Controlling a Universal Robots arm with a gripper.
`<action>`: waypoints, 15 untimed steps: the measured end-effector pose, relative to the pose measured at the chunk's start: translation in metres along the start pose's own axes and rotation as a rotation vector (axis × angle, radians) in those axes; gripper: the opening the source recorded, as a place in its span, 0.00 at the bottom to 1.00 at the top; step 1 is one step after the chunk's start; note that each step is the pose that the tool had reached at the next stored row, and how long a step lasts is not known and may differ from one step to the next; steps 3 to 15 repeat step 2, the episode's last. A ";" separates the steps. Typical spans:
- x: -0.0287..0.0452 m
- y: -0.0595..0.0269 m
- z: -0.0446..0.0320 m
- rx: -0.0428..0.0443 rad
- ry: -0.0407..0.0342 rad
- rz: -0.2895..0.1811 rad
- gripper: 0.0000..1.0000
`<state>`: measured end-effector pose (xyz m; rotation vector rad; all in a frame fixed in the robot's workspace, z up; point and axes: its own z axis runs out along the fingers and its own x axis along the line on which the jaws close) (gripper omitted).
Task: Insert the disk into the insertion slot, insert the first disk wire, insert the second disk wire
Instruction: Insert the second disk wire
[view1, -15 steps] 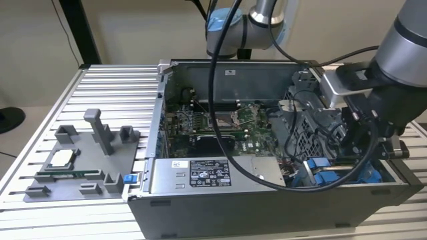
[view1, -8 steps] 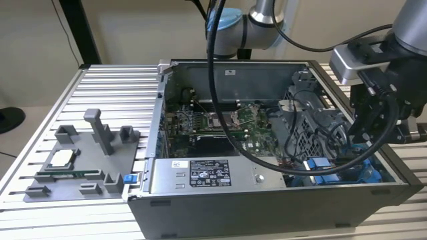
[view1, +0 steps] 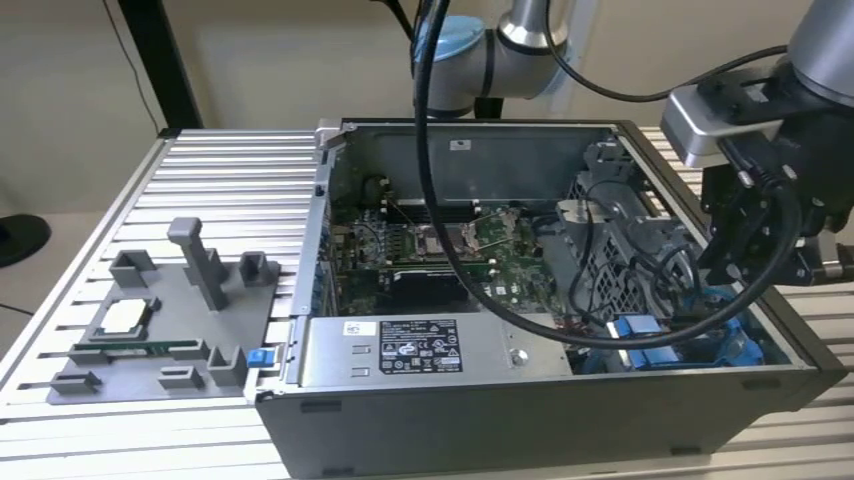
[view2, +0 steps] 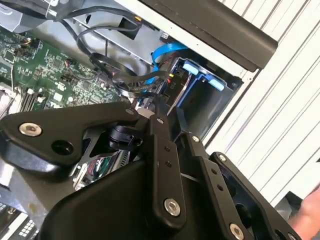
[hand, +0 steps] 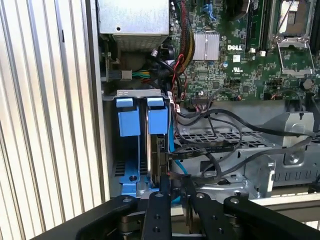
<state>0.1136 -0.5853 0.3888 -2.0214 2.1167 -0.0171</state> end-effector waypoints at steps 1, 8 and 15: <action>0.0000 0.0000 -0.0001 0.0000 0.0001 0.000 1.00; 0.0000 0.0000 0.0000 0.0000 0.0001 0.000 1.00; 0.0000 0.0000 0.0000 0.0000 0.0001 0.000 1.00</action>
